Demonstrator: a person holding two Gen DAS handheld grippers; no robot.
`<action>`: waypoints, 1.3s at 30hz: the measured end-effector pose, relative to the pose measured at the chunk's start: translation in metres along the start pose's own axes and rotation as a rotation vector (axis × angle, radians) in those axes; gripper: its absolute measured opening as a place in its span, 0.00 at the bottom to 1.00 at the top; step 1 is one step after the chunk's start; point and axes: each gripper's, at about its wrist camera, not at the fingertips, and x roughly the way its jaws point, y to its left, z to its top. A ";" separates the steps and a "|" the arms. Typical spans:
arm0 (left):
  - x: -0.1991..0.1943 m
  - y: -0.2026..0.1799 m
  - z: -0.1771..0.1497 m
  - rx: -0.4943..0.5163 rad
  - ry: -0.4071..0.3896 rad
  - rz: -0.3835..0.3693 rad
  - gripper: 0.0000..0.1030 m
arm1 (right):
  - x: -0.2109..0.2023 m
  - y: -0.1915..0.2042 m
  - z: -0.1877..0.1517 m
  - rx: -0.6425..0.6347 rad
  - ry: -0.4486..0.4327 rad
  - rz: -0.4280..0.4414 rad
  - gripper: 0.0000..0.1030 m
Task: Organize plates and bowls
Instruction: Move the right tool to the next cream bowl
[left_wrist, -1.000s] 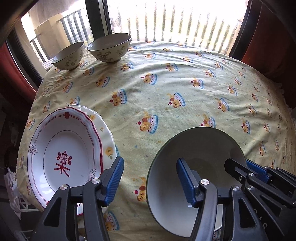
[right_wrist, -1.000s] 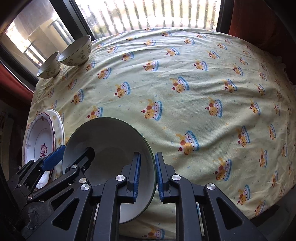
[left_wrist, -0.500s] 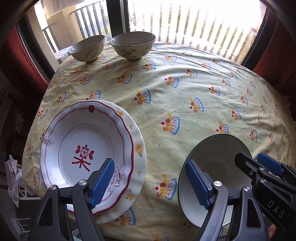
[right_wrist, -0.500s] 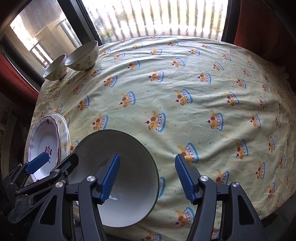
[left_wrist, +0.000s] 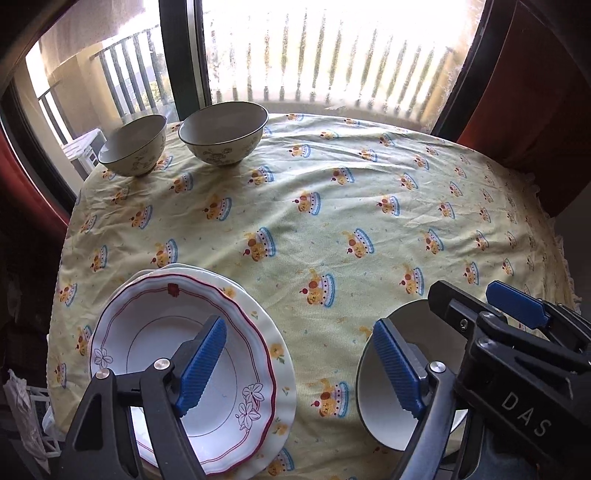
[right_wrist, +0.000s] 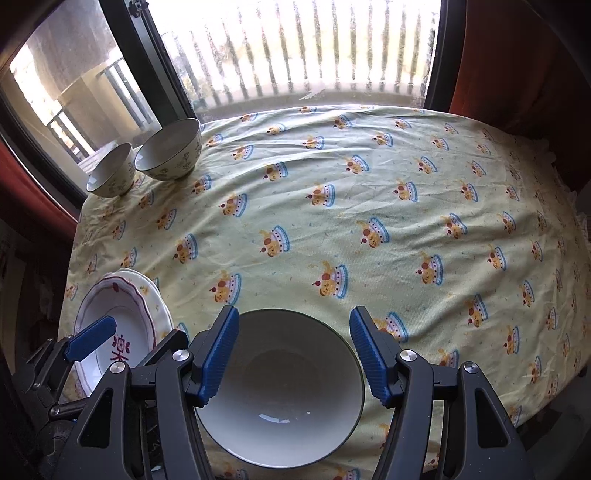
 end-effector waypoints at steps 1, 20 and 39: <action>-0.001 0.004 0.003 0.008 -0.003 -0.004 0.81 | -0.001 0.006 0.002 0.003 -0.004 -0.004 0.64; -0.008 0.130 0.053 0.026 -0.067 0.011 0.81 | 0.008 0.135 0.048 0.014 -0.084 -0.029 0.73; 0.028 0.236 0.118 -0.013 -0.095 0.093 0.82 | 0.062 0.244 0.111 -0.002 -0.106 -0.067 0.74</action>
